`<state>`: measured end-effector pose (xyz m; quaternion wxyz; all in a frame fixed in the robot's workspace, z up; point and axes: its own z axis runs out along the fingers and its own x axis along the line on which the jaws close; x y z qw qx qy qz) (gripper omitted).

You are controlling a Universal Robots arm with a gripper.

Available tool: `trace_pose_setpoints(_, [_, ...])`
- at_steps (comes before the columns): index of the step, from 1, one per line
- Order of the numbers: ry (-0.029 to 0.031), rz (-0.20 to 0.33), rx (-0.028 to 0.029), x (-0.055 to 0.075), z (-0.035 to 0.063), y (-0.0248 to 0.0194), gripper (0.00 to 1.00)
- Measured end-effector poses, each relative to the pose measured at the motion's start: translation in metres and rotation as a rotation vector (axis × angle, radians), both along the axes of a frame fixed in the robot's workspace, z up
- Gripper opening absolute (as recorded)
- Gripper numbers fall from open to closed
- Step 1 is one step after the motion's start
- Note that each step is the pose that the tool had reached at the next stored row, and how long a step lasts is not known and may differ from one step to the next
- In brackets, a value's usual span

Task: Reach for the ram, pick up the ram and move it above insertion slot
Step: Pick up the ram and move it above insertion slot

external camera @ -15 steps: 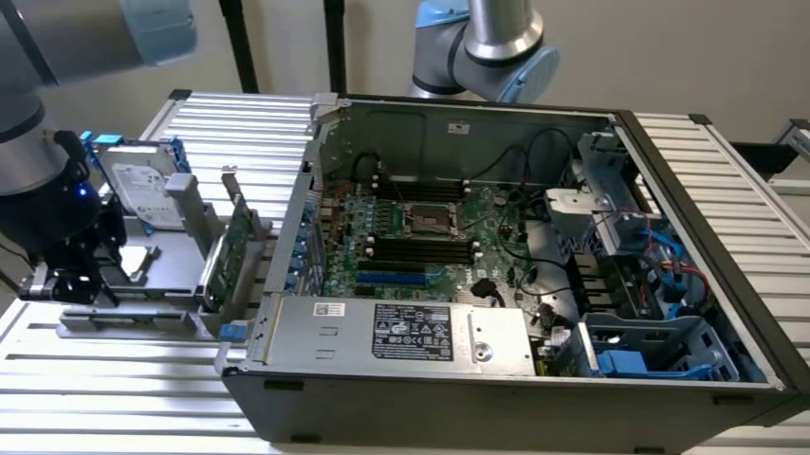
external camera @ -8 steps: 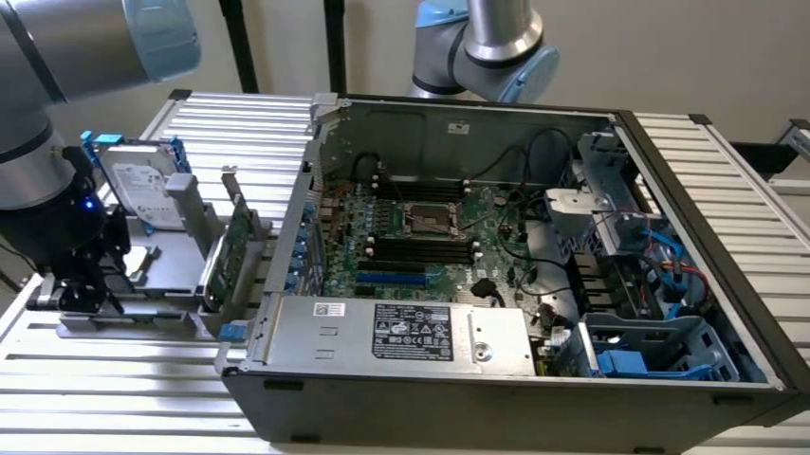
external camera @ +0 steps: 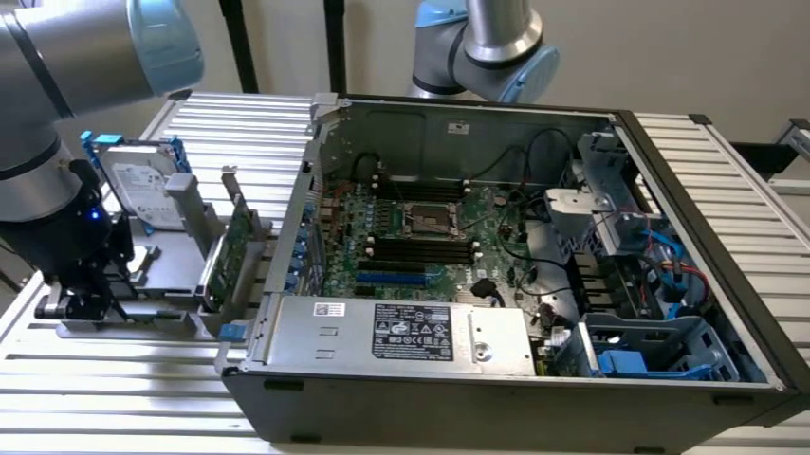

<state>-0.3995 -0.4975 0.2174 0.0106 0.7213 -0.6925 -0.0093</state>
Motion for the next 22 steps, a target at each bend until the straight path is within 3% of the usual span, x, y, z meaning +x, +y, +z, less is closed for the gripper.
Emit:
trace_pose_setpoints(5, [-0.0022, 0.000, 0.0059, 0.000, -0.0052, -0.0001, 0.36])
trace_pose_setpoints(10, [-0.0038, 0.001, 0.0067, -0.001, -0.0094, -0.0001, 0.36])
trace_pose_setpoints(17, [-0.0182, 0.005, 0.0069, -0.003, -0.0153, -0.0001, 0.36])
trace_pose_setpoints(22, [-0.0197, 0.008, 0.0068, -0.004, -0.0185, -0.0001, 0.36])
